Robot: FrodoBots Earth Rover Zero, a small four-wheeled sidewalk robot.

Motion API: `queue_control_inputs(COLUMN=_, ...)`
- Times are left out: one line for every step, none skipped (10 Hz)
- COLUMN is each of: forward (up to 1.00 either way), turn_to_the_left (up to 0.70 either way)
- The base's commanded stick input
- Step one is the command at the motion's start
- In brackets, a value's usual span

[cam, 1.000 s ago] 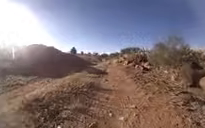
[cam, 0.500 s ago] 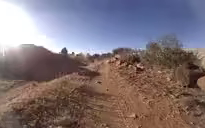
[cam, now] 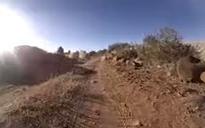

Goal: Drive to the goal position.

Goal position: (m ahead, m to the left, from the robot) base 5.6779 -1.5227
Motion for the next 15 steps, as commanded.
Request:
queue_control_inputs(forward=0.5, turn_to_the_left=0.0)
queue_control_inputs(forward=0.5, turn_to_the_left=0.0)
queue_control_inputs(forward=0.5, turn_to_the_left=0.0)
queue_control_inputs(forward=0.5, turn_to_the_left=0.0)
queue_control_inputs(forward=0.5, turn_to_the_left=0.0)
queue_control_inputs(forward=0.5, turn_to_the_left=0.0)
queue_control_inputs(forward=0.5, turn_to_the_left=0.0)
queue_control_inputs(forward=0.5, turn_to_the_left=0.0)
queue_control_inputs(forward=0.5, turn_to_the_left=0.0)
queue_control_inputs(forward=0.5, turn_to_the_left=0.0)
queue_control_inputs(forward=0.5, turn_to_the_left=0.0)
queue_control_inputs(forward=0.5, turn_to_the_left=0.0)
queue_control_inputs(forward=0.5, turn_to_the_left=0.0)
queue_control_inputs(forward=0.5, turn_to_the_left=0.0)
queue_control_inputs(forward=0.5, turn_to_the_left=0.0)
